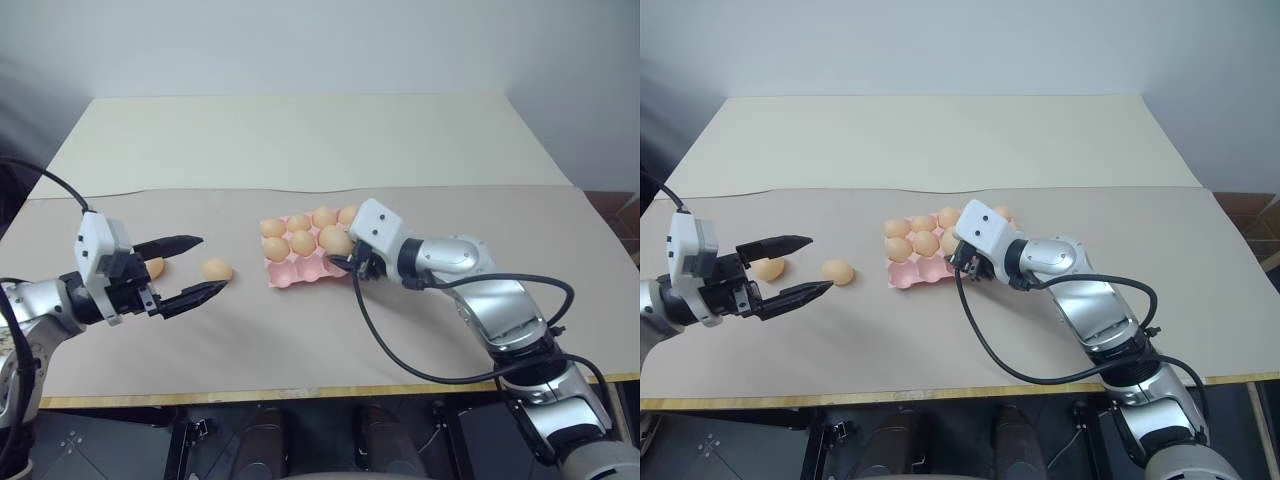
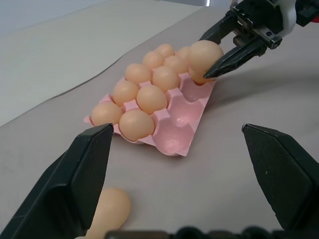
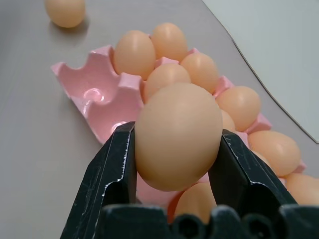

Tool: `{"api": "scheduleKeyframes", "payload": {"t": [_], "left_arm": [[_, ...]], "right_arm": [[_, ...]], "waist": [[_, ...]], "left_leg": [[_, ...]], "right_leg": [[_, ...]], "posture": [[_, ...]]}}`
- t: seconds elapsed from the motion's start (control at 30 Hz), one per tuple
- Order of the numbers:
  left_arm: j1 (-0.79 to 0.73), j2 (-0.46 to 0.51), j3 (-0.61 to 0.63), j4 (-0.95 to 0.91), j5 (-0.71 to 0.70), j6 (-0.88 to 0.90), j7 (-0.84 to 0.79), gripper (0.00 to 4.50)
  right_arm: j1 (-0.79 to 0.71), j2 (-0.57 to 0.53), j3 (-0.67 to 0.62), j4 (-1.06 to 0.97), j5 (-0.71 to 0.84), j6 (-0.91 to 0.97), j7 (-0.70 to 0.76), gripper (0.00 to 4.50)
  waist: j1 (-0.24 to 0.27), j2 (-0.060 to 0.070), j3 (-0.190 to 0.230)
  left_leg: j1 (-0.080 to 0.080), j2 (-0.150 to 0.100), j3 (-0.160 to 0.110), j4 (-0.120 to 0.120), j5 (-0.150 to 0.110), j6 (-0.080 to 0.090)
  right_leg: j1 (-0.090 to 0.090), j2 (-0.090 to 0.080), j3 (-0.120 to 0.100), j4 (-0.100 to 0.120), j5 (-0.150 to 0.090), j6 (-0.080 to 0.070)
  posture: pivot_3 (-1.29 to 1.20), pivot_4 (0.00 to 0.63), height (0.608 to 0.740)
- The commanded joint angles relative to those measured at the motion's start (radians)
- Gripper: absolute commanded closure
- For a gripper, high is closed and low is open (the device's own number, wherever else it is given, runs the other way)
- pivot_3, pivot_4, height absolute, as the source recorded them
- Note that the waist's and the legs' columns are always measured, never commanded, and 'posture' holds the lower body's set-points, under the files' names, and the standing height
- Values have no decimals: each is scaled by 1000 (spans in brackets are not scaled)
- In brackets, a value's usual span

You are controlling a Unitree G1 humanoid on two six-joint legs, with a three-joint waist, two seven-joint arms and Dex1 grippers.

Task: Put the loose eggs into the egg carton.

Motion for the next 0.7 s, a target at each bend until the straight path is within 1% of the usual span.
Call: {"api": "scheduleKeyframes", "payload": {"t": [0.03, 0.13, 0.17, 0.3, 0.43, 0.5, 0.57, 0.63, 0.7], "left_arm": [[7, 9, 42, -36, -14, -7, 1, 0], [10, 9, 46, -40, -16, -3, 4, 0], [10, 9, 46, -41, -16, -2, 5, 0], [7, 6, 43, -42, -16, 0, 10, 0], [0, 12, 39, -27, -10, -5, 5, 0], [-2, 18, 43, -20, -10, -3, -1, 0], [2, 24, 48, -16, -8, -4, -8, 0], [6, 29, 48, -6, 3, -16, -17, 0], [10, 30, 51, 4, 12, -25, -23, 0]], "right_arm": [[-18, -4, -4, -8, -5, -12, 14, 1376], [-19, 1, -7, -12, -4, -14, 23, 424], [-19, 3, -9, -14, -3, -13, 24, 44], [-11, -14, -80, -58, 25, 2, 26, 44], [46, -87, -219, -158, 102, 19, 61, 44], [107, -134, -309, -206, 151, 8, 89, 44], [203, -175, -416, -239, 211, -31, 136, 44], [313, -213, -516, -247, 252, -91, 190, 44], [398, -243, -586, -240, 278, -143, 232, 44]], "waist": [[-1, 0, 0], [-2, 0, 0], [-2, 0, 0], [-2, 0, 0], [5, 0, 0], [10, 0, 0], [14, -1, 0], [17, -1, 0], [18, -1, 0]], "left_leg": [[0, 0, 0, 0, 0, 0], [1, 1, 0, 0, 0, 0], [1, 1, 0, 0, 0, 0], [1, 1, 0, 0, 0, 0], [0, 1, 0, 0, 0, 0], [0, 0, 0, 0, 0, 0], [0, 0, 0, 0, 0, 0], [0, 0, 0, -1, 0, 0], [1, 0, 0, -1, 0, 0]], "right_leg": [[0, 0, 0, 0, 0, 0], [0, 1, 0, 1, 0, 0], [0, 1, 0, 1, 0, 0], [0, 1, 0, 1, 0, 0], [0, 1, 0, 0, 0, 0], [0, 0, -1, -1, 0, 0], [1, 0, -1, -2, 0, 0], [1, 0, -1, -2, 0, 0], [1, 0, 0, -2, -1, 1]], "posture": [[0, 150, 740], [0, 150, 740], [0, 150, 740], [0, 150, 740], [0, 150, 740], [0, 150, 740], [0, 150, 740], [0, 150, 740], [0, 150, 740]]}}
